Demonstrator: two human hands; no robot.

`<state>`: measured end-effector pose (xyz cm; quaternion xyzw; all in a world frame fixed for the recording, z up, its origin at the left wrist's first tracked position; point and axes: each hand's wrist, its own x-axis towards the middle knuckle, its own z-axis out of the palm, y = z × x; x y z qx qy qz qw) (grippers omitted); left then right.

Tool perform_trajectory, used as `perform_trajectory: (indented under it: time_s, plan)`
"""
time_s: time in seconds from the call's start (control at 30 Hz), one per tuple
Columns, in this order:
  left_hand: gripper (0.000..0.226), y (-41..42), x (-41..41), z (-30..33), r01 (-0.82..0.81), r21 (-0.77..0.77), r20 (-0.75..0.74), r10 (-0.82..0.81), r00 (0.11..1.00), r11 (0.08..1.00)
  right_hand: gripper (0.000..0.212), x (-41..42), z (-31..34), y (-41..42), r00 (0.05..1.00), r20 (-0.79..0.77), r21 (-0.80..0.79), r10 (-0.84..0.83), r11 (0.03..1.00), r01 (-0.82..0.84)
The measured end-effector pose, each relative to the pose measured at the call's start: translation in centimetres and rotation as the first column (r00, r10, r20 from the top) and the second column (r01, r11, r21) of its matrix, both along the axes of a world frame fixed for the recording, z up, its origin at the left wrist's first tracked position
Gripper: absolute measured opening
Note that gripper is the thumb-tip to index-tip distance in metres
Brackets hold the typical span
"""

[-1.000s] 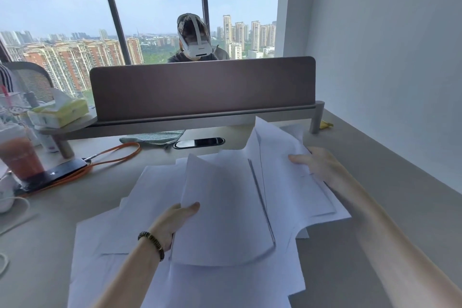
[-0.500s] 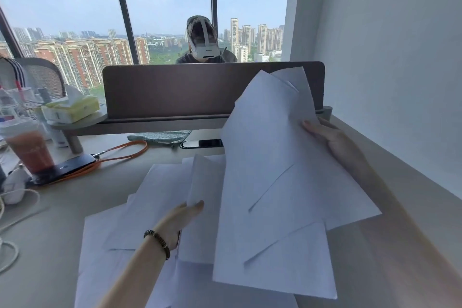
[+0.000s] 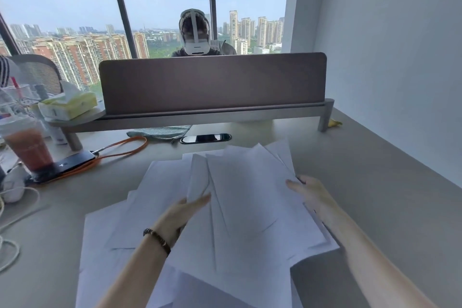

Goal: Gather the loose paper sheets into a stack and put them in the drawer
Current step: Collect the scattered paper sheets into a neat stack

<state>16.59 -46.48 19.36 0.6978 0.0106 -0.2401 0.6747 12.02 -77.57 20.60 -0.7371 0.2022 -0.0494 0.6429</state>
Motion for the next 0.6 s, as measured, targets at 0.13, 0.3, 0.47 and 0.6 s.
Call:
perform_trajectory:
  time_s: [0.13,0.3,0.47,0.6]
  plan:
    - [0.03,-0.3,0.2,-0.2,-0.037,0.025,0.009,0.037,0.999,0.999,0.031,0.1,-2.0,0.4,0.996,-0.08,-0.071,-0.033,0.997,0.027]
    - [0.011,-0.9,0.2,0.1,-0.149,0.043,0.054,0.147,0.988,0.988,0.044,0.0,-3.4,0.4,0.995,-0.1,-0.108,0.008,0.994,-0.019]
    - [0.018,-1.0,0.0,-0.1,-0.216,0.04,0.061,0.213,0.975,0.976,0.019,-1.5,-2.5,1.5,0.988,-0.142,0.003,0.052,0.999,-0.052]
    - [0.029,-1.3,0.0,0.3,-0.203,0.049,0.074,0.199,0.977,0.978,0.023,-2.0,-2.1,2.3,0.983,-0.165,-0.03,0.079,0.996,-0.085]
